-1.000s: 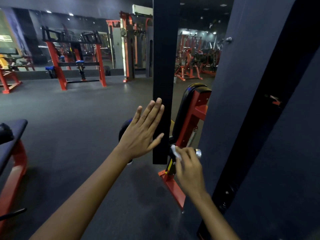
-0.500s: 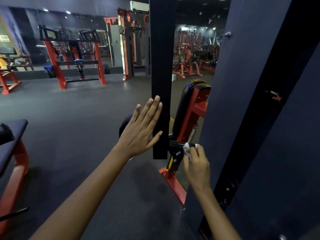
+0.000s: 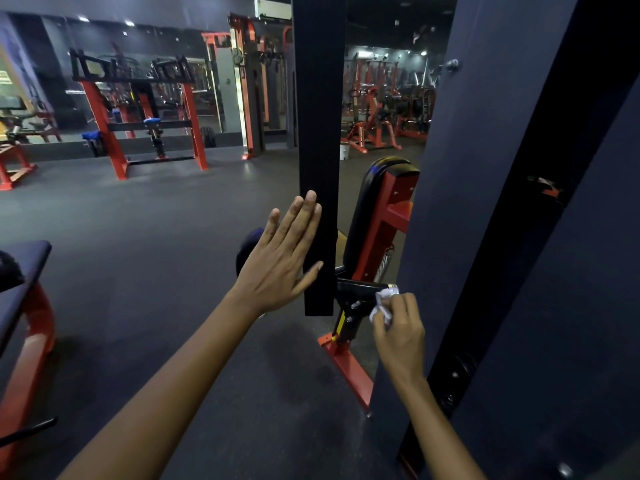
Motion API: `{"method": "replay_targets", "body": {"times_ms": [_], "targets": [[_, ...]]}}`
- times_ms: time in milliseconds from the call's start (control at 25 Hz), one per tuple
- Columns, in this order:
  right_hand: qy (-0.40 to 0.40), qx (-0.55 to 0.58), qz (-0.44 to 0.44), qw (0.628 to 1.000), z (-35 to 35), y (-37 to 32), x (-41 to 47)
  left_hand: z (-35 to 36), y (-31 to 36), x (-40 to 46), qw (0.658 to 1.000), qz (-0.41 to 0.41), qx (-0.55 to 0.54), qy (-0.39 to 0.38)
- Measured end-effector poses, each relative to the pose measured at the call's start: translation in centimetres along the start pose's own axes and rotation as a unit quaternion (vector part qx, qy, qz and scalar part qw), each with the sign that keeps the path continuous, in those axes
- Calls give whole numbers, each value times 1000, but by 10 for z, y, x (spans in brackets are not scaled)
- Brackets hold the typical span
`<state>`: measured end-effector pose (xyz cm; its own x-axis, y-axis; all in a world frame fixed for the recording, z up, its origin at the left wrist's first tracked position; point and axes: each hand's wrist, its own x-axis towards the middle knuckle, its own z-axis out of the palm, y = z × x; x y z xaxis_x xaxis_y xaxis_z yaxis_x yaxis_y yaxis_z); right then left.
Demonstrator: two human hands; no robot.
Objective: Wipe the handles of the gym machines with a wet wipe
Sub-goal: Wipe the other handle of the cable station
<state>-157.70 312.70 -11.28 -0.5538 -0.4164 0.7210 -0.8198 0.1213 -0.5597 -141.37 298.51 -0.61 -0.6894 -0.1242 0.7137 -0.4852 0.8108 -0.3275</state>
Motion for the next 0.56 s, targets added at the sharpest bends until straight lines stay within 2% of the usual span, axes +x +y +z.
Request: {"method": "replay_targets", "body": {"times_ms": [320,400,480,520,560], "targets": [[-64,81,-31,994,35,-42,-8,-4,-4,-1,1000,5,7,-13],[-27,129,37,991,28,-37,-10,-3,-4,-2,1000,6,12,-10],[9,177,142,974,16,-30,-15,-3,-3,-1,1000,6,14,-5],[20,202,214,956,10,-27,-18,-2,-3,-1,1000,4,10,-2],[27,246,300,921,7,-24,-19,0,-3,-2,1000,2,4,2]]}}
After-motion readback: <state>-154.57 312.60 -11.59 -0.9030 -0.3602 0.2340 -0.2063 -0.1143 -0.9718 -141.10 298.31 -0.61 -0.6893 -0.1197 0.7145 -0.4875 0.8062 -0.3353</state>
